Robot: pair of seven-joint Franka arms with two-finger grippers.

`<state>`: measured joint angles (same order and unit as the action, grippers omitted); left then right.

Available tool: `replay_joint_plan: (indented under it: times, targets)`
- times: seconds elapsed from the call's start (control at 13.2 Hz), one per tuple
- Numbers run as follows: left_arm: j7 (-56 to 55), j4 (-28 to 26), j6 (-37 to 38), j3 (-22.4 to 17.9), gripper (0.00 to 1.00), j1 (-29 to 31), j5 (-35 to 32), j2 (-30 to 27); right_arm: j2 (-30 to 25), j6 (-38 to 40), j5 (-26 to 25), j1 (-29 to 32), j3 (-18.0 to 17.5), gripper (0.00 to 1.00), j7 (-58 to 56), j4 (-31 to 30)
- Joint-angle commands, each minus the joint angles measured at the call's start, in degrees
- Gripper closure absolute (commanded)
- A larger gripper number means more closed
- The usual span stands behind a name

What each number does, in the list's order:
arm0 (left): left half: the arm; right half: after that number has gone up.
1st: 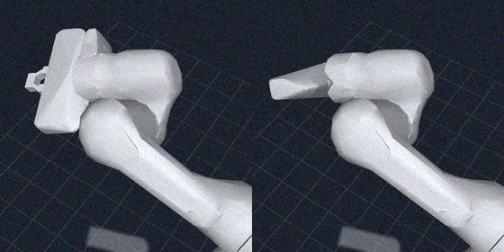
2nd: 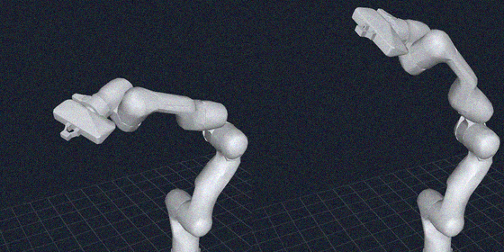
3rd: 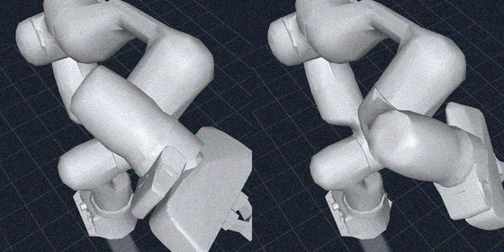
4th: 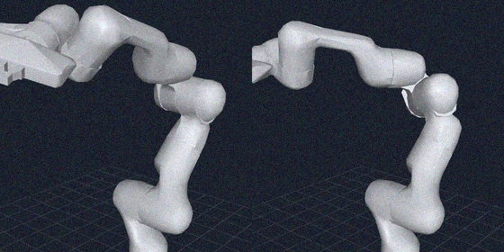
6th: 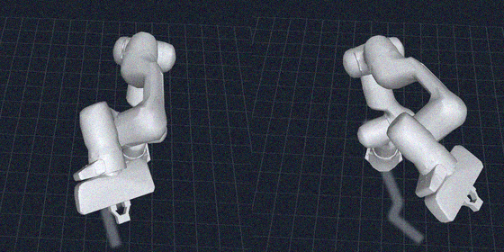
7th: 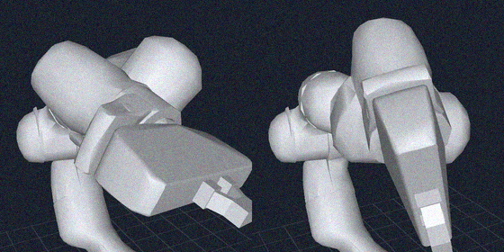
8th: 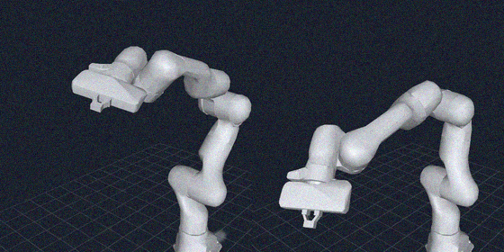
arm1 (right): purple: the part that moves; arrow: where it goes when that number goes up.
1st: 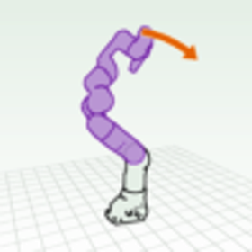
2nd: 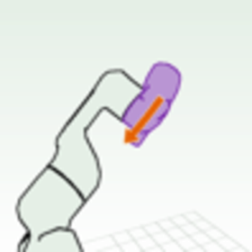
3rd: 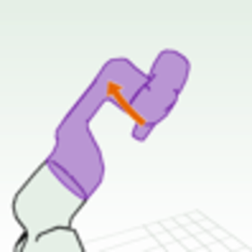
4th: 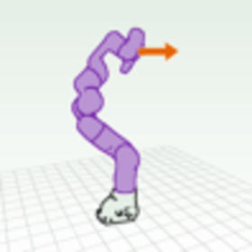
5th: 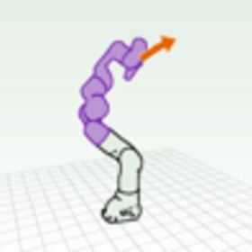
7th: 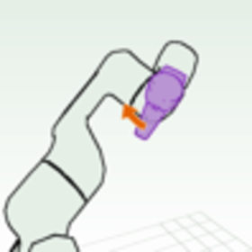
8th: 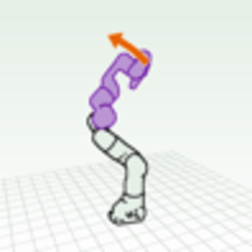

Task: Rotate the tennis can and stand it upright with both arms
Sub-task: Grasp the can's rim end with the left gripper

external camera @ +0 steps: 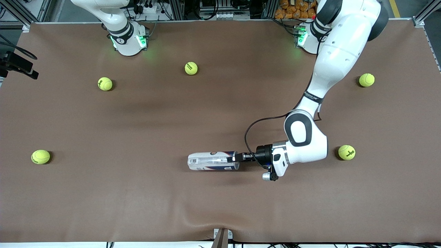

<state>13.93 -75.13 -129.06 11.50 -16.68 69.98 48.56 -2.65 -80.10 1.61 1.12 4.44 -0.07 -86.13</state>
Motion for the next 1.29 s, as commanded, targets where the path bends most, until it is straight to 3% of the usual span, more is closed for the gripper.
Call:
replay_joint_plan:
  times: [0.0,0.53,0.68,1.22]
  targets:
    - [-8.0,-1.4,-0.2,-0.2,1.0,-0.5,-7.2,-3.9,-0.1,0.2,0.9,0.4,-0.3,0.0,0.9,0.4]
    - [-37.3,-1.3,-0.1,0.0,1.0,-4.1,-39.9,-11.7,-0.1,0.2,0.9,0.3,-0.4,0.0,0.9,0.4]
    - [-46.1,-1.2,0.4,0.0,1.0,-6.4,-44.7,-13.2,-0.1,0.2,0.9,0.4,-0.3,0.0,0.9,0.4]
    - [-67.2,-1.1,17.2,-0.7,1.0,-15.0,-67.0,-16.2,-0.1,0.2,0.9,0.7,-0.3,0.0,0.9,0.4]
